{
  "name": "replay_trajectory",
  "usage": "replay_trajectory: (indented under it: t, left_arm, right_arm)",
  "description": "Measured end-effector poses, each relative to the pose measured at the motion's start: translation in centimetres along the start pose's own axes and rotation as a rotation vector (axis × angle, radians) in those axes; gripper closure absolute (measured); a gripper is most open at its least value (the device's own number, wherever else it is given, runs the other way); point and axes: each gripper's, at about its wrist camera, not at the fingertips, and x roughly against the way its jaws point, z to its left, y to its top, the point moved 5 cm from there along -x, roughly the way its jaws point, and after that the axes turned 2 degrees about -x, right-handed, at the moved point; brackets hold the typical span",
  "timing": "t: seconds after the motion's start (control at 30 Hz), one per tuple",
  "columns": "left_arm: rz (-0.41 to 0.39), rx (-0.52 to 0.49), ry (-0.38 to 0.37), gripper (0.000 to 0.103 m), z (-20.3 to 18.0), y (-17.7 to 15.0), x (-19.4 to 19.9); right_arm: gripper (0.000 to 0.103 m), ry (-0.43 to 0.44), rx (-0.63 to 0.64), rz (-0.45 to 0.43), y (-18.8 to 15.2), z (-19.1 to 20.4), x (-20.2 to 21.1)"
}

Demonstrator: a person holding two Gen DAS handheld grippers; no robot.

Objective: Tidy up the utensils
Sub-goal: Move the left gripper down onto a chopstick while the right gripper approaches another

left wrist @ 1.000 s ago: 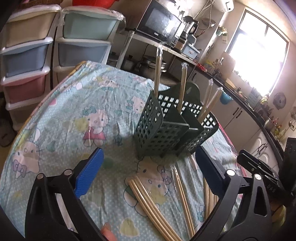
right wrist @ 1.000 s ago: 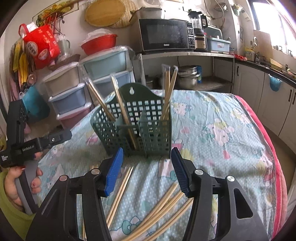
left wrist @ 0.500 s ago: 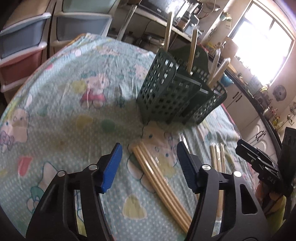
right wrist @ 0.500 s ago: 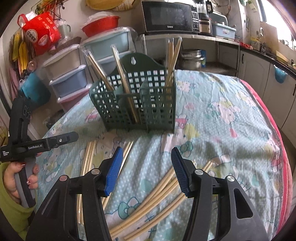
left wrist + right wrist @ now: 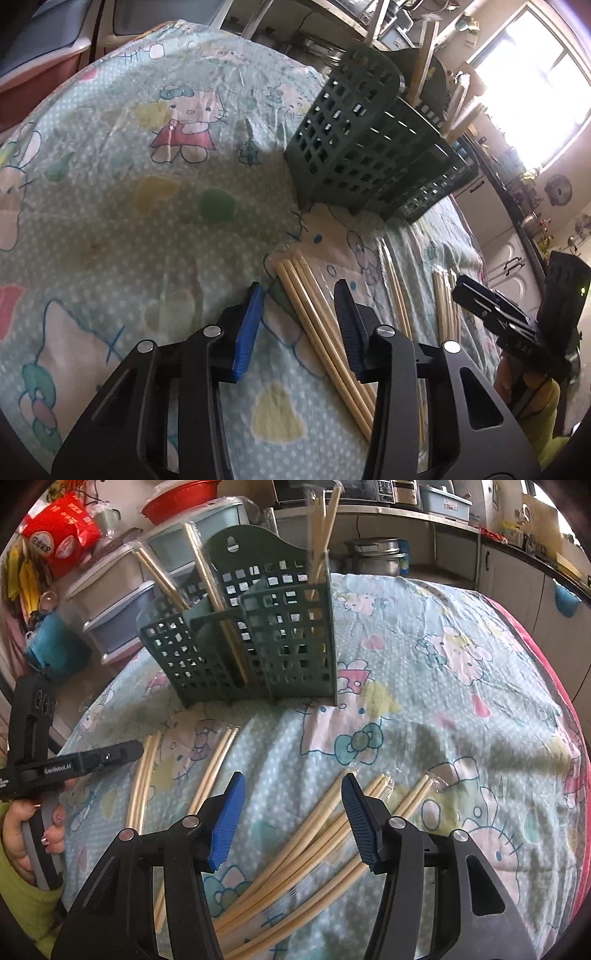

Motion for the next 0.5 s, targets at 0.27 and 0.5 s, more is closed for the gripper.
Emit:
replay_trajectory:
  t: [0.27, 0.5]
  left_arm:
    - [-0.010, 0.031, -0.002, 0.087, 0.8, 1.5, -1.2]
    - [-0.016, 0.040, -0.019, 0.094, 1.1, 2.0, -1.2]
  right_arm:
    - [0.051, -0.009, -0.009, 0.036, 0.4, -0.7, -1.4]
    - [0.051, -0.034, -0.042, 0.072, 0.7, -1.8, -2.8]
